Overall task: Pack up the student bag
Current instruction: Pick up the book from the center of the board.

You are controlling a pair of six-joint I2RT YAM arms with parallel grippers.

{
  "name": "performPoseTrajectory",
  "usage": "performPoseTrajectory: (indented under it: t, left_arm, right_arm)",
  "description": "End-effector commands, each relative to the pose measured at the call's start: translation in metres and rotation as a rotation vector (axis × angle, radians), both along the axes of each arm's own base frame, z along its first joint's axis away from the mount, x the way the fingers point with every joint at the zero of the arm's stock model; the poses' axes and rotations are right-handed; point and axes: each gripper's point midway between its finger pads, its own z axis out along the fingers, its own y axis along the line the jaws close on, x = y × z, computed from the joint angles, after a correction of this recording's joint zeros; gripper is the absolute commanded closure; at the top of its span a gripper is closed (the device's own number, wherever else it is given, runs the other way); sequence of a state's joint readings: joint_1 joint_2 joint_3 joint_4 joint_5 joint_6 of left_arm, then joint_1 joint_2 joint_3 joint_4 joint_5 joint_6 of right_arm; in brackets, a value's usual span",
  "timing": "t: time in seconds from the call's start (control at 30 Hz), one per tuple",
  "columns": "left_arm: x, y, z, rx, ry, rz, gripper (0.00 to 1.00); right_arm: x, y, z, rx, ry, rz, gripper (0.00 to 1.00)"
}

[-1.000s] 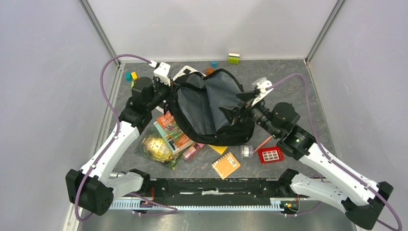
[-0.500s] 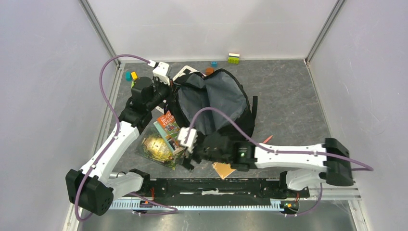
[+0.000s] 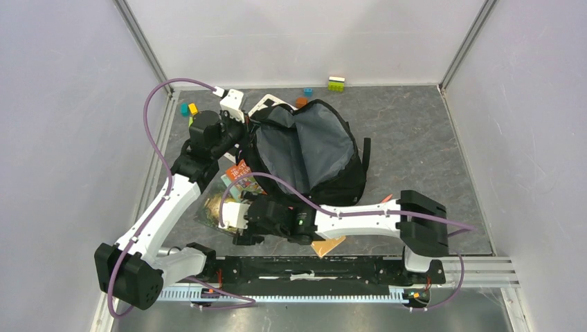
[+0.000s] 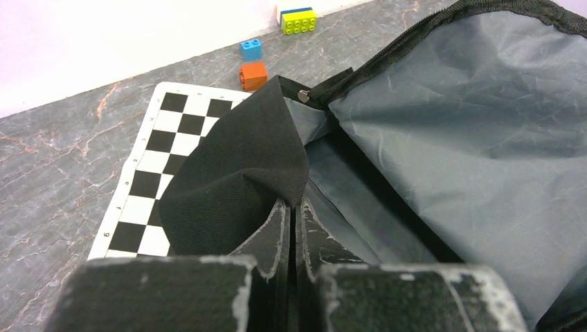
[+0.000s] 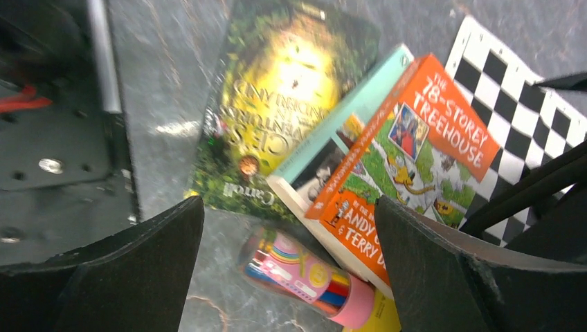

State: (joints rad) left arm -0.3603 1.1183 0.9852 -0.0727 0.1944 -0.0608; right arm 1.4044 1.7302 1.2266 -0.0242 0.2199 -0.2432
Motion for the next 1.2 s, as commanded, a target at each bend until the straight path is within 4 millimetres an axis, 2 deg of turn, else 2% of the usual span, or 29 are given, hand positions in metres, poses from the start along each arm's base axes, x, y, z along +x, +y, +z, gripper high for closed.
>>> performPoseTrajectory:
  t: [0.0, 0.17, 0.43, 0.63, 0.73, 0.83, 0.87, 1.0, 1.17]
  left_arm:
    - [-0.002, -0.008, 0.035, -0.063, -0.082, -0.030, 0.98]
    - [-0.003, -0.009, 0.037, -0.068, -0.081, -0.038, 0.98]
    - [-0.005, -0.008, 0.041, -0.068, -0.092, -0.035, 0.98]
    - [-0.006, -0.007, 0.042, -0.066, -0.096, -0.037, 0.98]
    - [-0.007, -0.008, 0.043, -0.070, -0.099, -0.040, 0.98]
    - [-0.007, -0.009, 0.042, -0.070, -0.096, -0.044, 0.98]
    - [-0.007, -0.009, 0.042, -0.070, -0.095, -0.044, 0.98]
    - [-0.007, -0.008, 0.044, -0.071, -0.102, -0.043, 0.98]
    - [-0.008, -0.008, 0.045, -0.072, -0.102, -0.042, 0.98]
  right_arm:
    - [0.033, -0.006, -0.008, -0.062, -0.051, -0.055, 0.02]
    - [0.057, -0.012, -0.027, -0.107, -0.026, -0.069, 0.02]
    - [0.077, -0.001, -0.044, -0.079, 0.018, -0.016, 0.02]
    - [0.096, -0.013, -0.067, -0.136, 0.014, -0.046, 0.02]
    - [0.096, -0.021, -0.082, -0.171, 0.025, -0.039, 0.02]
    - [0.095, -0.020, -0.088, -0.158, 0.026, -0.032, 0.03]
    - [0.094, -0.021, -0.090, -0.159, 0.025, -0.031, 0.07]
    - [0.092, -0.031, -0.090, -0.143, -0.008, -0.055, 0.31]
    - [0.083, -0.040, -0.083, -0.116, -0.070, -0.075, 0.67]
